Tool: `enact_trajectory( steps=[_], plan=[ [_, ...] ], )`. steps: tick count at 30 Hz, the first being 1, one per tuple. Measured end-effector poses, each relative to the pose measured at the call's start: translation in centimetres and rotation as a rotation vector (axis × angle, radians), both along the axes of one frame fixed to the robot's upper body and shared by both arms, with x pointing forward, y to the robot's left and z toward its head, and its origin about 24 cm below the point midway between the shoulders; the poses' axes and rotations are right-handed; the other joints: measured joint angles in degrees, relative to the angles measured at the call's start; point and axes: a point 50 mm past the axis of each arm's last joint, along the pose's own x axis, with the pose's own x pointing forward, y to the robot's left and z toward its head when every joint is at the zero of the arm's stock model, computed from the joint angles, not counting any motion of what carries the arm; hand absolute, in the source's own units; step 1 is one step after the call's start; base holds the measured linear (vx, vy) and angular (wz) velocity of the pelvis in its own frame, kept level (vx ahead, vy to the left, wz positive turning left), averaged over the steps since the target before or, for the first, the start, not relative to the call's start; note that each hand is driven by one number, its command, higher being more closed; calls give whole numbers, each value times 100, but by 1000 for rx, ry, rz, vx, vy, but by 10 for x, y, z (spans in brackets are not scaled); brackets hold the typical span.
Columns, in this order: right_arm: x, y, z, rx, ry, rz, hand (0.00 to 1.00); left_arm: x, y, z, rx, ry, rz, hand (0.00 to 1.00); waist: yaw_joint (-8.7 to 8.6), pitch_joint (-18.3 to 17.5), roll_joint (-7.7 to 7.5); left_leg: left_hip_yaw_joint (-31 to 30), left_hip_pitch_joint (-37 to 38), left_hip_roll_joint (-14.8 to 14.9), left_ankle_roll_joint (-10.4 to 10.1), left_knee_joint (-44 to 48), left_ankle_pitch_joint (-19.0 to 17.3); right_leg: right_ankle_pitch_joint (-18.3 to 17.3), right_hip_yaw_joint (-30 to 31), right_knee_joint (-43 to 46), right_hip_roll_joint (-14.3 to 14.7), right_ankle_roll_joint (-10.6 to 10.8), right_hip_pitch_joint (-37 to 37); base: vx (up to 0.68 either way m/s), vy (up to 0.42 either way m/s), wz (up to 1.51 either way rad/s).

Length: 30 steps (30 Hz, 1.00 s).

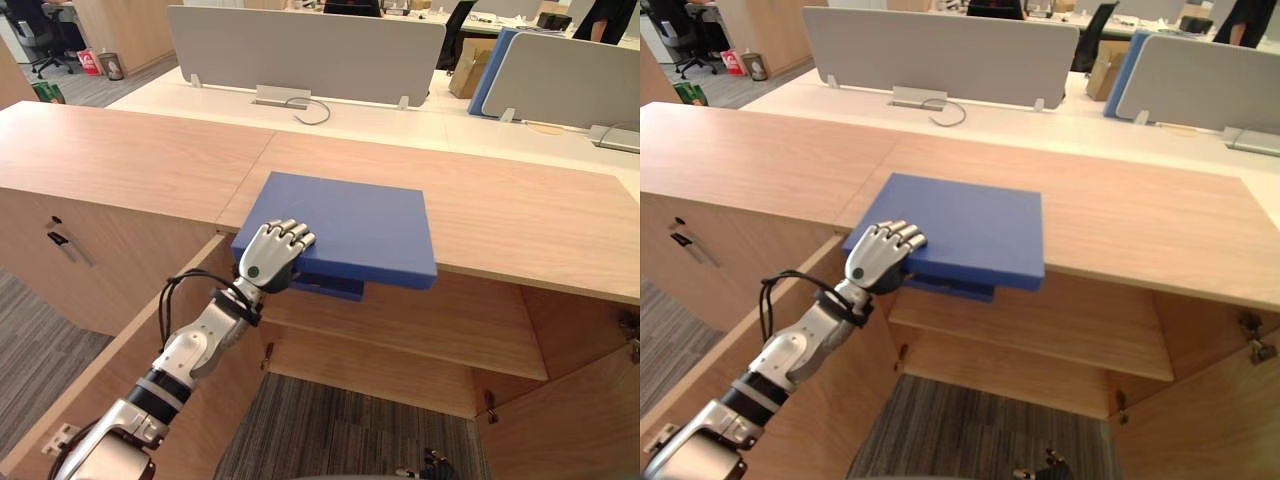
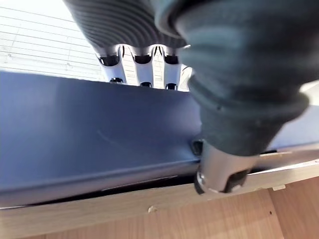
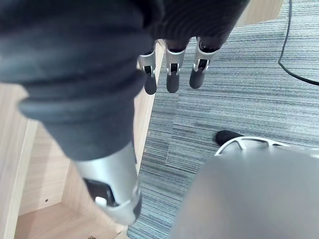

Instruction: Walk over to the cabinet, pick up the folder, carry it to the office cabinet, place the folder inside the office cabinet, then close the office cabinet door

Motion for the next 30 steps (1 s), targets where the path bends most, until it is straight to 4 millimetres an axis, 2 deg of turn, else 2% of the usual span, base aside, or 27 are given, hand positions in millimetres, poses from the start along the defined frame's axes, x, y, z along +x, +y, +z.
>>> enact_trajectory(
  steps=[11,13,16,18,19,21,22,24,25,27,28,30],
  plan=[
    [-8,-1,-1,2,20,-21,0,6,0,7,31,-30,6,100,-110,3,8,-3,9,-5,2,0,2,4,1,2,-1,5,8,0,0,0],
    [-12,-1,-2,3,27,-48,0,-4,-7,14,-31,-51,-9,100,-116,7,11,-2,5,-6,2,0,1,4,5,20,-7,5,2,0,0,0],
    [-16,-2,-3,-1,35,-62,0,-30,-30,28,-203,-96,-92,100,-83,10,12,9,-29,-9,9,0,-7,4,29,32,-21,5,-3,0,0,0],
    [-19,-2,-3,-2,42,-88,0,-54,-45,40,-379,-100,-172,100,-42,9,14,16,-39,-10,13,1,-14,4,41,34,-21,5,-12,0,0,0],
    [-20,-2,-4,-1,45,-99,0,-59,-48,43,-427,-93,-193,100,-32,9,15,19,-39,-8,14,2,-21,4,46,35,-20,5,-13,0,0,-4],
    [-23,-3,-4,-2,50,-126,0,-77,-53,55,-669,-15,-296,100,28,1,30,34,-66,-2,26,41,-60,3,74,38,-19,5,-36,0,0,-6],
    [-25,-3,-4,-2,52,-130,0,-80,-53,58,-732,13,-323,100,46,-2,35,35,-71,-1,29,50,-68,3,78,40,-19,5,-40,0,0,-3],
    [-29,-4,-4,5,56,-167,0,-80,-42,62,-1052,192,-439,100,122,-33,80,32,-99,6,26,119,-109,-1,81,63,-24,4,-40,0,0,0],
    [-30,-5,-4,6,58,-176,0,-79,-36,61,-1141,239,-461,100,126,-47,103,31,-102,6,25,119,-112,-3,83,68,-25,4,-42,0,0,0],
    [-28,-8,-4,26,39,-262,0,-74,-16,54,-1488,400,-556,100,157,-71,183,27,-114,2,26,106,-118,-15,87,92,-36,7,-50,-43,-9,-1],
    [-24,-6,-3,38,29,-297,0,-74,-14,52,-1564,439,-587,100,188,-71,191,19,-127,0,28,101,-120,-25,84,106,-46,18,-61,-51,-6,0],
    [16,0,3,75,-74,-337,0,-76,-10,46,-1749,509,-655,100,322,-67,188,5,-245,4,14,96,-98,-31,86,158,-50,20,-215,-42,-10,6]
  ],
)
